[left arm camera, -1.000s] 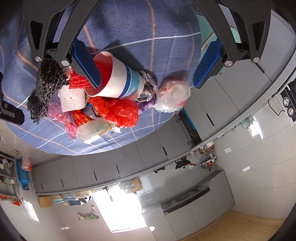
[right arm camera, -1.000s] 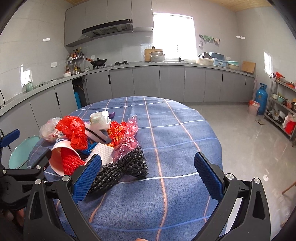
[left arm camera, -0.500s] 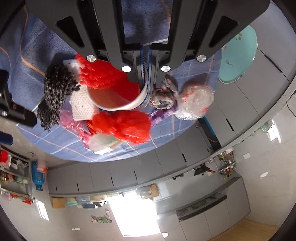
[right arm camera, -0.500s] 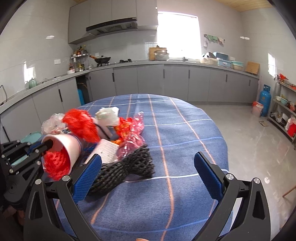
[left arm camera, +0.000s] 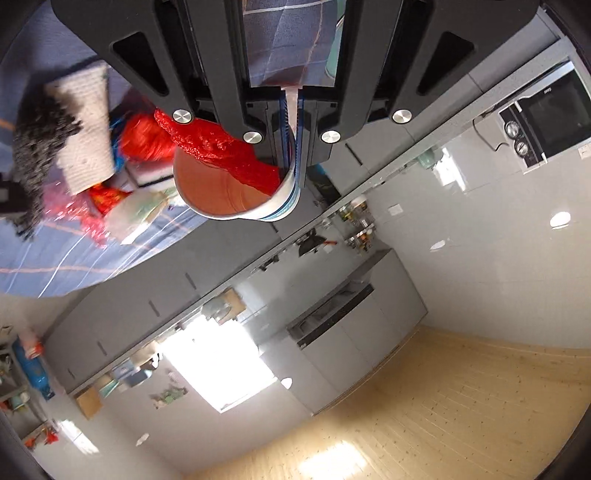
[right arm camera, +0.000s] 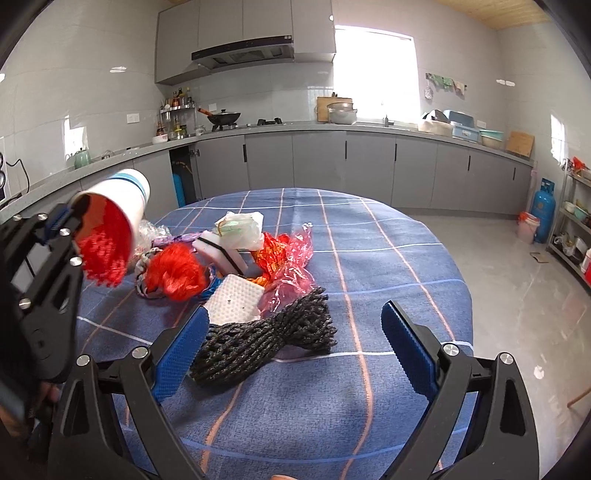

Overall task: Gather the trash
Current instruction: 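Lift the paper cup with the left gripper while the right gripper grasps the red mesh net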

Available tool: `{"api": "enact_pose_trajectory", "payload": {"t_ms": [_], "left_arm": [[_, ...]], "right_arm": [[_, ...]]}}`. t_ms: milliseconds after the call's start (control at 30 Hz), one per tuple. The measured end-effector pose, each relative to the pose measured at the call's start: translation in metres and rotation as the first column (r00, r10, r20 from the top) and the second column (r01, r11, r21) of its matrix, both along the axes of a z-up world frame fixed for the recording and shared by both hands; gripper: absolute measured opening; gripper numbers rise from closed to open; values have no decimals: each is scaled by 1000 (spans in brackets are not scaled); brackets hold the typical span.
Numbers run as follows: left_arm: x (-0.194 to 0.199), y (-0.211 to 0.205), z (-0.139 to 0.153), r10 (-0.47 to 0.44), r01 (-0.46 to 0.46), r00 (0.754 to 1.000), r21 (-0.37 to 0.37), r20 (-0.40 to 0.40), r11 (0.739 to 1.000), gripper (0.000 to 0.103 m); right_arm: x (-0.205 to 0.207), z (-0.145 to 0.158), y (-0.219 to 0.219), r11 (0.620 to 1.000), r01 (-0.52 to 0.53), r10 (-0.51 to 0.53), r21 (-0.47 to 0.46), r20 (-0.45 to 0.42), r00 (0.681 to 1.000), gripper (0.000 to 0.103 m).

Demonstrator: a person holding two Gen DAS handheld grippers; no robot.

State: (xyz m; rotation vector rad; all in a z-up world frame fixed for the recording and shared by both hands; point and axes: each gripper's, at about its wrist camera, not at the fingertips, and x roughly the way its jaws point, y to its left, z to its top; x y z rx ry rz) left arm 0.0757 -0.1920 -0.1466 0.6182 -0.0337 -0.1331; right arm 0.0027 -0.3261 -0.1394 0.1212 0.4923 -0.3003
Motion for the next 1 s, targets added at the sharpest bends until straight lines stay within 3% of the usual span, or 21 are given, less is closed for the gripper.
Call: {"api": "enact_pose_trajectory", "payload": {"t_ms": [67,133,267,333,400,500,633,733,833,933,1000], "left_arm": [[8,2,-2,6,-7,999,-14,-52,1000,4],[13,6,0,36,-37,998,-32,-44,999,4],[13,7,2,-41,35,994,-58,-98,998,13],[15,5,0,-85,73,982,-77,-167,994,64],[14,9,1,-118,95,971,-119,-206,988,79],[16,13,2,-171,134,946,-147,-274,980,82],[27,25,11,-188,119,923,-214,-336,969,84],[27,35,17,-145,83,940,-205,-308,975,99],[24,40,21,-127,84,944,-153,-303,985,98],[4,35,27,-101,89,978,-76,-181,993,98],[7,38,31,-79,63,979,-92,-188,994,99]], "right_arm": [[1,-1,2,1000,-6,6,-2,-2,1000,93],[1,-1,3,1000,-4,4,-9,-2,1000,93],[3,-2,1,1000,14,-14,-10,-3,1000,93],[2,-2,-1,1000,24,-24,-14,-2,1000,93],[1,-1,-3,999,30,-30,-15,0,1000,93],[0,-1,-7,999,34,-34,-11,0,999,93],[1,1,-3,1000,-2,2,-10,-4,1000,93],[4,6,5,998,-60,60,-8,3,998,82],[9,8,14,996,-82,82,-24,10,997,81],[11,6,18,995,-92,92,-29,3,996,77],[11,7,21,992,-122,122,-21,0,993,75]]}}
